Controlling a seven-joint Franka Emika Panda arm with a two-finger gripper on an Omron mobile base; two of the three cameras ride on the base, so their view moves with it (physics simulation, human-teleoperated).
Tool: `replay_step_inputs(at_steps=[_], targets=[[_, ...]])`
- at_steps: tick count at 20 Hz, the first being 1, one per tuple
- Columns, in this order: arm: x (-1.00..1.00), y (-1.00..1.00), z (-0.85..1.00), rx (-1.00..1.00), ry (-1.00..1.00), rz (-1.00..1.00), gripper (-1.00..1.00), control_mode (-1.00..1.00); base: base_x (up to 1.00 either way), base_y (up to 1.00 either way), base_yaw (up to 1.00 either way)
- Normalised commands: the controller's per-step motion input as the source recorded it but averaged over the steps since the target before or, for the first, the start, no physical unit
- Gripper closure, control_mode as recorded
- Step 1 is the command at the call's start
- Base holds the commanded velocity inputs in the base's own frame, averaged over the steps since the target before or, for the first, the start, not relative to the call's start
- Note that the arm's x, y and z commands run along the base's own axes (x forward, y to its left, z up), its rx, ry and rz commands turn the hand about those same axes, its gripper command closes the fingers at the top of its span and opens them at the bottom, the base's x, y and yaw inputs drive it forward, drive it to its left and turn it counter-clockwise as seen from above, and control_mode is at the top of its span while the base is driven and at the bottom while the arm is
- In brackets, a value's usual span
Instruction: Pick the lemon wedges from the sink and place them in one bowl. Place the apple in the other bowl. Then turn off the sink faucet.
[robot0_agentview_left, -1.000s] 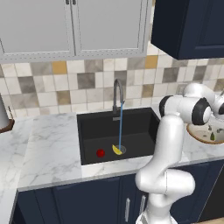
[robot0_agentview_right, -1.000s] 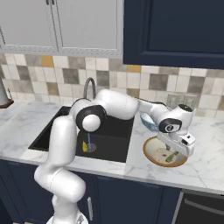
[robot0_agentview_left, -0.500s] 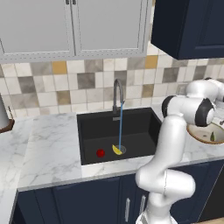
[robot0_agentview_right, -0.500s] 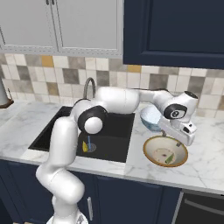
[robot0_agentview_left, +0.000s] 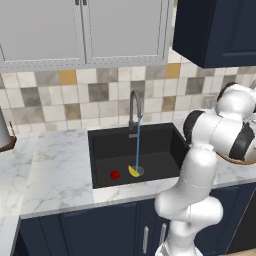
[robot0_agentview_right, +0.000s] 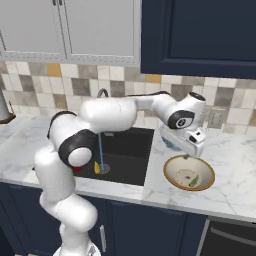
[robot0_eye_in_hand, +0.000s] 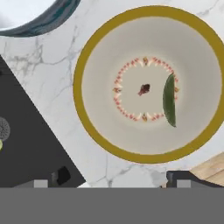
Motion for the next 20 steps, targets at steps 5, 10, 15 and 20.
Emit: replay_step_inputs(at_steps=[5,10,15,20], targets=[[-0.70,1.00,0.11,-0.16,-0.20,0.00,-1.00,-1.00,0.00,0.00,0.00],[-0.21,1.00,0.39,-0.08,-0.05,0.00,-1.00,-1.00,0.00,0.00,0.00],[0.00,1.00,0.22,-0.03,0.02,0.09,-1.00,-1.00,0.00,0.00,0.00],[0.00,0.75,0.03,-0.01,0.09,0.26,-1.00,-1.00,0.00,0.00,0.00]])
